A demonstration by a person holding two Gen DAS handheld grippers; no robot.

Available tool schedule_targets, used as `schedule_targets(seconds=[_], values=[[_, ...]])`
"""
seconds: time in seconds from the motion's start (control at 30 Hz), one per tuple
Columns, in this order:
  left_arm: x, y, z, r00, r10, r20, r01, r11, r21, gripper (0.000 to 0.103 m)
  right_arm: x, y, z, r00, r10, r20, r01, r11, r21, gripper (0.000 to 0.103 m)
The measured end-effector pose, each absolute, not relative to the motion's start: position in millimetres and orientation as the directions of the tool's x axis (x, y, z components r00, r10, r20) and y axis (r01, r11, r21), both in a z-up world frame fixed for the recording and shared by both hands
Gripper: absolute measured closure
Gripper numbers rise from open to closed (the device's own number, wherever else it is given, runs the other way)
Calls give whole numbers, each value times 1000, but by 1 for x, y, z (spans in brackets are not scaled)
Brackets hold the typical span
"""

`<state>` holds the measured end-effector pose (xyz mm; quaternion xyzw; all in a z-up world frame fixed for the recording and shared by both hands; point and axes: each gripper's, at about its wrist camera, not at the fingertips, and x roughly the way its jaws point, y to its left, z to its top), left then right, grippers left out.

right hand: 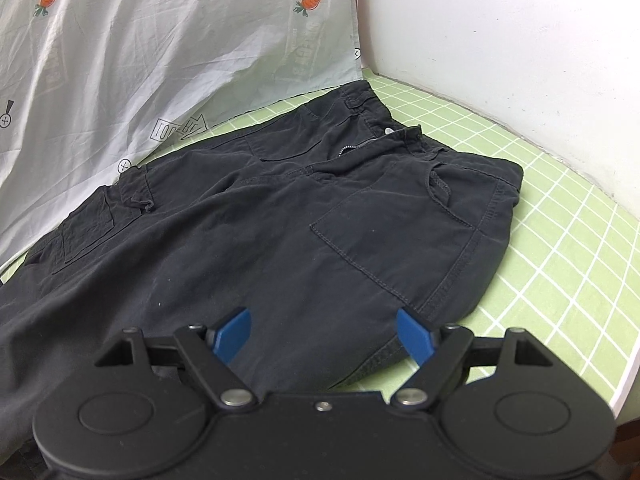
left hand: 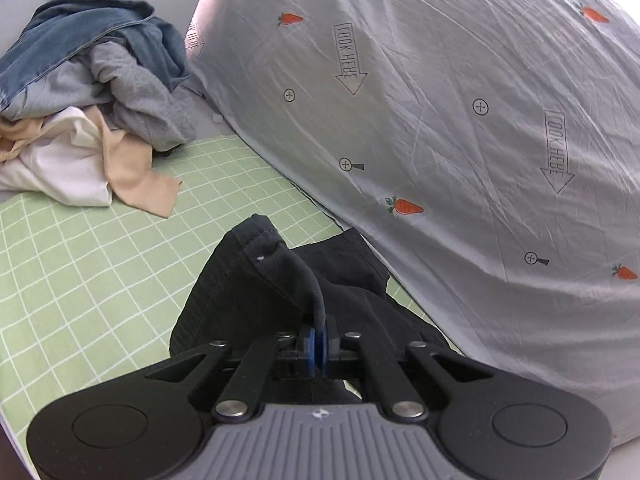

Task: Fold clothes

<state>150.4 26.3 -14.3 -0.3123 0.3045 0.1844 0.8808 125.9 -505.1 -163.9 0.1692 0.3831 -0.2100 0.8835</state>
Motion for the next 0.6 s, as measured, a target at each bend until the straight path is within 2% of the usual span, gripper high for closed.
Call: schedule_targets(seconds=[0.13, 0.27, 0.33, 0.4, 0.47, 0.53, 0.57, 0.6], values=[[208, 16, -51, 715, 127, -688, -487, 796, -360, 100, 137, -503, -170, 589, -274, -760, 510, 856, 87, 22], [260, 17, -99, 664, 85, -743, -476, 814, -333, 99, 148, -503, -179, 545, -304, -781, 521, 853, 31, 22], [281, 20, -128, 636, 82, -767, -471, 829, -302, 95, 154, -502, -184, 519, -324, -791, 525, 851, -4, 22], [301, 25, -157, 564, 46, -824, -454, 851, -264, 86, 160, -502, -190, 496, -331, -802, 530, 848, -23, 22], [306, 32, -172, 497, 15, -867, -446, 862, -241, 83, 167, -501, -195, 477, -339, -811, 529, 847, -43, 22], [285, 41, -160, 537, -14, -843, -439, 849, -294, 81, 174, -498, -200, 465, -347, -815, 523, 850, -63, 22], [274, 46, -153, 560, -28, -828, -434, 842, -321, 74, 178, -497, -202, 460, -350, -816, 519, 852, -73, 22], [263, 50, -146, 581, -42, -813, -428, 834, -349, 62, 181, -496, -204, 456, -354, -817, 518, 852, -80, 22]])
